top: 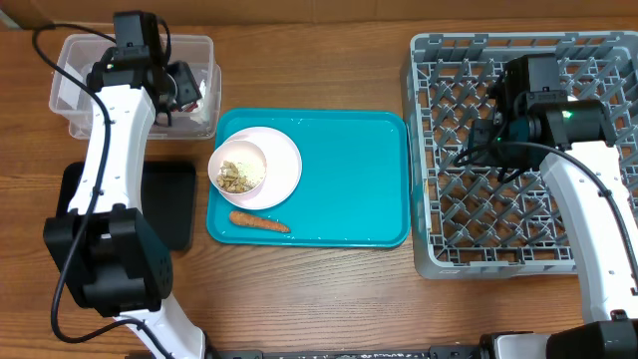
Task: Sort waste into correct bins and load items into the dishwasher
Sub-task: 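Carry the tissue left and drop it into the clear bin, then grasp the rim of the pink rice bowl with the left gripper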
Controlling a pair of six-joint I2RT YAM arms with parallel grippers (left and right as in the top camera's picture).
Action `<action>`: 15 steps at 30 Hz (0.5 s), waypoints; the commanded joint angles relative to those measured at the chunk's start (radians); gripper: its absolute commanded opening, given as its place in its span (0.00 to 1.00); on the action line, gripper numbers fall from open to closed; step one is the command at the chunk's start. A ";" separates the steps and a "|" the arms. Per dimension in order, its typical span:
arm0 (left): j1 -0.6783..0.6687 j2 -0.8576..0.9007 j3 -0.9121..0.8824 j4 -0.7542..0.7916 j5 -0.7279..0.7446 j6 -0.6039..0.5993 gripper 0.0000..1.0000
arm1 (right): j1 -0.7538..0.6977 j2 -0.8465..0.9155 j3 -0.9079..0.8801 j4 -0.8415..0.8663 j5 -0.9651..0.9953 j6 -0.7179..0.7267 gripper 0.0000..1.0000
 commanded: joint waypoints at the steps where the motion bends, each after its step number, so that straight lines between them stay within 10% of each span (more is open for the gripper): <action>1: -0.068 -0.059 0.023 -0.130 0.215 0.001 0.61 | -0.002 -0.003 0.018 0.002 -0.006 0.007 0.40; 15: -0.370 -0.031 -0.113 -0.254 0.031 -0.199 0.55 | -0.002 -0.003 0.018 0.002 -0.006 0.007 0.40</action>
